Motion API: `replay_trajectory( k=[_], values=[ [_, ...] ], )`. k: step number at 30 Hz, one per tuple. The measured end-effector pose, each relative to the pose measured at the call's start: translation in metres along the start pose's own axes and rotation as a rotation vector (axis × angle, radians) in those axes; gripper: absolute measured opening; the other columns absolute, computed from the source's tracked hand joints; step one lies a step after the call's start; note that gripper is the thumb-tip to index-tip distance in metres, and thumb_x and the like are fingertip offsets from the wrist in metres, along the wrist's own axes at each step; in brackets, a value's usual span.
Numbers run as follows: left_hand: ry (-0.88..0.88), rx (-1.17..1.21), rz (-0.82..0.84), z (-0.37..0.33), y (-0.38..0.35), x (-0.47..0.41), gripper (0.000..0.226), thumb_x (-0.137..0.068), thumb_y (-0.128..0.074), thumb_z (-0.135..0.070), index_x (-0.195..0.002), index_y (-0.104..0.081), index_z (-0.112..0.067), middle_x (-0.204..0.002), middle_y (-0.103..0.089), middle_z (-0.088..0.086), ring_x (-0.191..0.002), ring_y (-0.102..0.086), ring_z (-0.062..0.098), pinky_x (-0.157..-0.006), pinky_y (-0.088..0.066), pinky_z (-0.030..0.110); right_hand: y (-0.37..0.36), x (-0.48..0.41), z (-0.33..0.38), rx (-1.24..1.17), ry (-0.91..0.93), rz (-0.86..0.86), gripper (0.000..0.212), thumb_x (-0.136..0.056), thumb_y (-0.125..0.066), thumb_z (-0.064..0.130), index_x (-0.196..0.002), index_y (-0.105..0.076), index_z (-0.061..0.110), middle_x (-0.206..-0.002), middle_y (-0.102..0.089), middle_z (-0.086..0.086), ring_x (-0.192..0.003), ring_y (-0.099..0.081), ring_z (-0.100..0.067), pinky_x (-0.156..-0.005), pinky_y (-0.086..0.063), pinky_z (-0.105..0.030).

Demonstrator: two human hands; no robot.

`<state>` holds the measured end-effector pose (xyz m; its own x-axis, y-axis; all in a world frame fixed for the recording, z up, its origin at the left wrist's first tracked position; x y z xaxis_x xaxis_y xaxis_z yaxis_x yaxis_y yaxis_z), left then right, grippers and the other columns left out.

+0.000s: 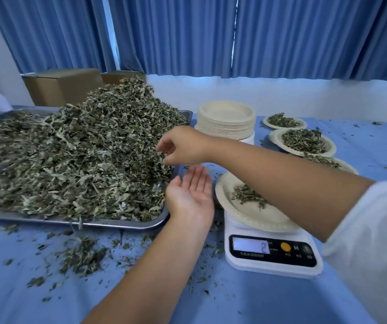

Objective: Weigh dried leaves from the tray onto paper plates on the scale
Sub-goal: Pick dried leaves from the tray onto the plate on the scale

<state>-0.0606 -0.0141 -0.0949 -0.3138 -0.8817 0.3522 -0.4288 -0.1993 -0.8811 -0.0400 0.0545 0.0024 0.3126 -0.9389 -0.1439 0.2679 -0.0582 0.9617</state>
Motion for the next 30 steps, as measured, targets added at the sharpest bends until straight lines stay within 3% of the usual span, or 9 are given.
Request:
replay_trajectory(
  k=[3, 6, 10, 12, 16, 20, 22, 25, 30],
  values=[
    [0.032, 0.036, -0.005, 0.002, 0.0, 0.0, 0.045, -0.103, -0.028, -0.027, -0.098, -0.058, 0.006, -0.117, -0.06, 0.02, -0.12, -0.053, 0.03, -0.104, -0.04, 0.039, -0.02, -0.031, 0.002, 0.168, 0.017, 0.049, 0.052, -0.086, -0.07, 0.024, -0.134, -0.054, 0.013, -0.129, -0.061, -0.004, -0.115, -0.057, -0.019, -0.095, -0.046, -0.028],
    [0.063, 0.092, -0.006, 0.001, -0.002, -0.002, 0.04, -0.103, -0.029, -0.027, -0.101, -0.056, 0.002, -0.126, -0.056, 0.02, -0.125, -0.05, 0.029, -0.103, -0.039, 0.039, -0.039, -0.051, -0.005, 0.255, -0.001, 0.095, 0.068, -0.082, -0.074, 0.03, -0.141, -0.044, 0.016, -0.134, -0.054, -0.008, -0.12, -0.052, -0.025, -0.095, -0.044, -0.03],
    [0.07, 0.14, -0.019, 0.002, -0.003, -0.004, 0.037, -0.104, -0.029, -0.026, -0.113, -0.054, 0.0, -0.098, -0.06, 0.014, -0.125, -0.05, 0.026, -0.099, -0.039, 0.035, -0.06, -0.063, -0.016, 0.238, -0.035, 0.144, 0.078, -0.078, -0.077, 0.036, -0.144, -0.04, 0.018, -0.135, -0.053, -0.008, -0.119, -0.052, -0.027, -0.086, -0.04, -0.028],
    [0.075, 0.157, -0.028, 0.002, -0.002, -0.004, 0.039, -0.104, -0.03, -0.027, -0.12, -0.052, 0.0, -0.095, -0.059, 0.011, -0.123, -0.051, 0.026, -0.106, -0.037, 0.037, -0.063, -0.068, -0.018, 0.218, -0.043, 0.138, 0.073, -0.077, -0.077, 0.036, -0.139, -0.045, 0.016, -0.131, -0.057, -0.007, -0.116, -0.054, -0.027, -0.085, -0.041, -0.029],
    [0.096, 0.175, -0.03, 0.003, -0.003, -0.006, 0.037, -0.103, -0.031, -0.029, -0.094, -0.057, -0.004, -0.092, -0.06, 0.01, -0.099, -0.056, 0.022, -0.106, -0.037, 0.035, -0.065, -0.072, -0.014, 0.192, -0.034, 0.128, 0.056, -0.079, -0.076, 0.033, -0.128, -0.056, 0.016, -0.118, -0.062, -0.006, -0.105, -0.059, -0.025, -0.077, -0.044, -0.027],
    [0.102, 0.192, -0.014, 0.002, -0.004, -0.006, 0.035, -0.103, -0.033, -0.028, -0.093, -0.057, -0.004, -0.097, -0.061, 0.01, -0.095, -0.059, 0.021, -0.101, -0.042, 0.035, -0.066, -0.063, -0.002, 0.174, 0.008, 0.174, 0.053, -0.081, -0.075, 0.031, -0.129, -0.058, 0.017, -0.122, -0.061, -0.004, -0.109, -0.057, -0.023, -0.09, -0.047, -0.032],
    [0.094, 0.18, 0.002, 0.001, -0.004, -0.005, 0.036, -0.103, -0.033, -0.027, -0.103, -0.058, -0.001, -0.11, -0.062, 0.013, -0.103, -0.06, 0.022, -0.094, -0.044, 0.035, -0.061, -0.055, 0.002, 0.143, 0.033, 0.181, 0.049, -0.081, -0.075, 0.03, -0.126, -0.06, 0.018, -0.122, -0.062, -0.002, -0.108, -0.057, -0.021, -0.088, -0.046, -0.029],
    [0.094, 0.177, 0.018, 0.001, -0.004, -0.005, 0.039, -0.103, -0.032, -0.028, -0.104, -0.057, 0.003, -0.114, -0.059, 0.018, -0.119, -0.053, 0.029, -0.1, -0.042, 0.039, -0.047, -0.041, 0.005, 0.049, 0.036, 0.142, 0.051, -0.08, -0.077, 0.028, -0.127, -0.059, 0.02, -0.124, -0.06, -0.001, -0.107, -0.054, -0.014, -0.08, -0.039, -0.023],
    [0.096, 0.135, 0.026, 0.002, -0.003, -0.003, 0.047, -0.103, -0.029, -0.029, -0.1, -0.059, 0.007, -0.101, -0.064, 0.02, -0.099, -0.06, 0.03, -0.097, -0.044, 0.039, -0.015, -0.021, 0.0, -0.165, -0.061, 0.025, 0.049, -0.078, -0.079, 0.03, -0.121, -0.058, 0.02, -0.117, -0.059, 0.003, -0.111, -0.056, -0.017, -0.086, -0.045, -0.025]
  ],
)
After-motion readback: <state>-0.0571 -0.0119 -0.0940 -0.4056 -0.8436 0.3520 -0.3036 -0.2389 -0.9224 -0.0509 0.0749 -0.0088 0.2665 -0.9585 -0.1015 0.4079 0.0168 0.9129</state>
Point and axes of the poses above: each hand's wrist, its own x-axis away from the middle knuckle, its own y-axis out of the back of the hand, z = x × y, the point moved 6 cm from there along -x, towards the middle knuckle
